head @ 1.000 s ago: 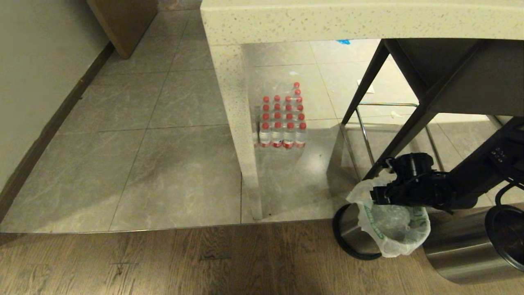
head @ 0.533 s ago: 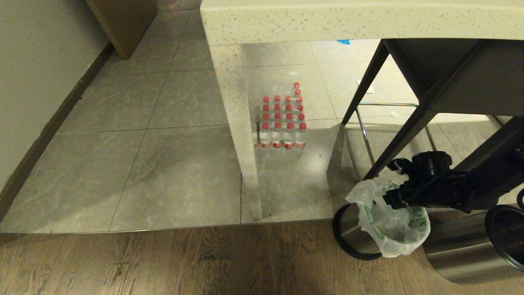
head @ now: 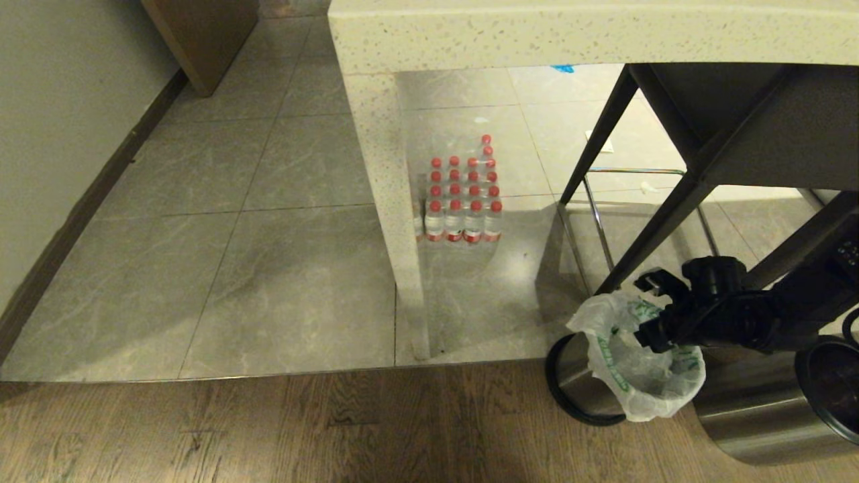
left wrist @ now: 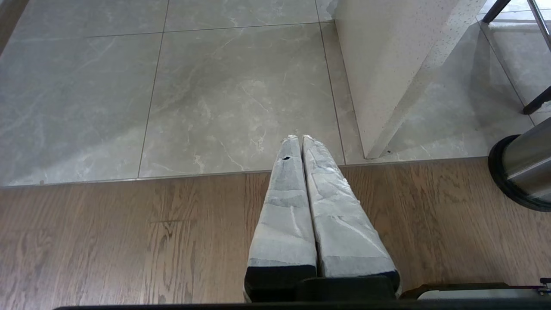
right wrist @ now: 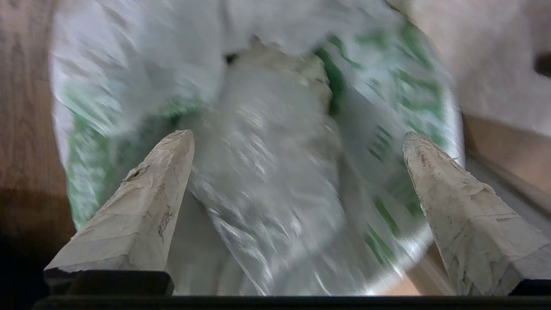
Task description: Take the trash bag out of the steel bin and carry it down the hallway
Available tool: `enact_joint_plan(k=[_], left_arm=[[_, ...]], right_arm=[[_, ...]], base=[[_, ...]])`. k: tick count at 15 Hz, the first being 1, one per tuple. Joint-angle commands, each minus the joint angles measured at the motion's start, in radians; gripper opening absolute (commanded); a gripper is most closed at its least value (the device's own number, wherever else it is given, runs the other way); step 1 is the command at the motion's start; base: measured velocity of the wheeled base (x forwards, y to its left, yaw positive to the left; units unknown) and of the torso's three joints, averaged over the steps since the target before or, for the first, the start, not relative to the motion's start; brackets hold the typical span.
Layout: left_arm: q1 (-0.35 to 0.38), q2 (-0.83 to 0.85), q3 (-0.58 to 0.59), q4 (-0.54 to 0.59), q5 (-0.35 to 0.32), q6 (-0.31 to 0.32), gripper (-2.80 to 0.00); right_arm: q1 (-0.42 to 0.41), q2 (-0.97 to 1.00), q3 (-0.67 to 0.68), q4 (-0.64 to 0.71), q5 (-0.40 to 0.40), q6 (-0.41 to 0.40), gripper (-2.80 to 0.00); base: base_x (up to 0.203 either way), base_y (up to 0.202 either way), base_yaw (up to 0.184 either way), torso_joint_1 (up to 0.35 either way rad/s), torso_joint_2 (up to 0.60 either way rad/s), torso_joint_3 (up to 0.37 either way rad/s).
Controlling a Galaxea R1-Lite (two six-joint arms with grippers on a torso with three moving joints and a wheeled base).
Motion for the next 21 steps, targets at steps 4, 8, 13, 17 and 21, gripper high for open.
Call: enact_joint_plan(k=[4,8,13,17,21], left_arm=[[0.000,0.000,0.000,0.000,0.001,0.000,-2.80],[0.000,-0.002,0.002,0.000,0.000,0.000,-2.80],[0.000,0.000,0.001,0.000,0.001,0.000,-2.80],[0.000,0.000,0.000,0.000,0.001,0.000,-2.80],[0.000,-0.002,0.000,0.000,0.001,0.000,-2.80]], right_arm=[[0.000,0.070,-0.039,-0.016,0.042,-0.001,0.00],[0.008,0.118,-0.086,-0.023,0.087,-0.018,0.00],[0.018,0.168,-0.137,-0.030,0.145,-0.037,0.00],[0.018,0.168,-0.137,-0.009,0.170,-0.032,0.00],[0.023,0.260,-0.213,-0.076,0.178,-0.036,0.00]], base=[[0.000,0.000,0.000,0.000,0.00,0.000],[0.000,0.000,0.000,0.000,0.00,0.000],[0.000,0.000,0.000,0.000,0.00,0.000],[0.000,0.000,0.000,0.000,0.00,0.000],[0.000,0.000,0.000,0.000,0.00,0.000]])
